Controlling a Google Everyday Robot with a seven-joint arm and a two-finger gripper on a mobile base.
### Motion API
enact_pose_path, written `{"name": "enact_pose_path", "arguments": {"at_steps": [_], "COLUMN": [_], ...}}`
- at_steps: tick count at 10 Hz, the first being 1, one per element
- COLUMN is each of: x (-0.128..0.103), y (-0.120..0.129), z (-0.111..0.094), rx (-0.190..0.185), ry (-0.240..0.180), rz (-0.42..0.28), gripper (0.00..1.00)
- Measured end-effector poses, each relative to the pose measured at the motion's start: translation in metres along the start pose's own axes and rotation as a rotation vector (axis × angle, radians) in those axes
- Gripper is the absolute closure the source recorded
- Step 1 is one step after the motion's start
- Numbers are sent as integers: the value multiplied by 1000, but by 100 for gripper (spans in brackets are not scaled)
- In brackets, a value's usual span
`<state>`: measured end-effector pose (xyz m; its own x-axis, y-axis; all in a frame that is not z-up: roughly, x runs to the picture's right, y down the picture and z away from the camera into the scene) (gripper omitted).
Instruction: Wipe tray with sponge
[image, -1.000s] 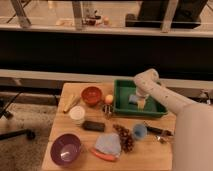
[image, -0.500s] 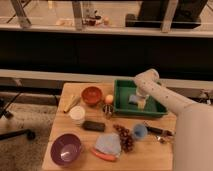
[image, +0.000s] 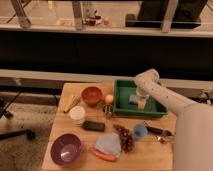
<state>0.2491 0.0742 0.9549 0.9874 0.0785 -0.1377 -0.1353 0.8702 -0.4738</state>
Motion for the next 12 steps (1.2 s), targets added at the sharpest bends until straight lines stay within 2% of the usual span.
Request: {"name": "enact_pose_path", "arguments": {"at_steps": [2,3,5,7,12], "x": [0,-4,-12,-14,-20], "y": [1,0,-3,-4,-5], "z": [-3,-9,-22,-30,-45], "rx": [7,29,66,87,109], "ry": [12,10,-9,-26,-47], "rz": [-8,-13,-33,-48,-57], "gripper": [20,20,20,20,20]}}
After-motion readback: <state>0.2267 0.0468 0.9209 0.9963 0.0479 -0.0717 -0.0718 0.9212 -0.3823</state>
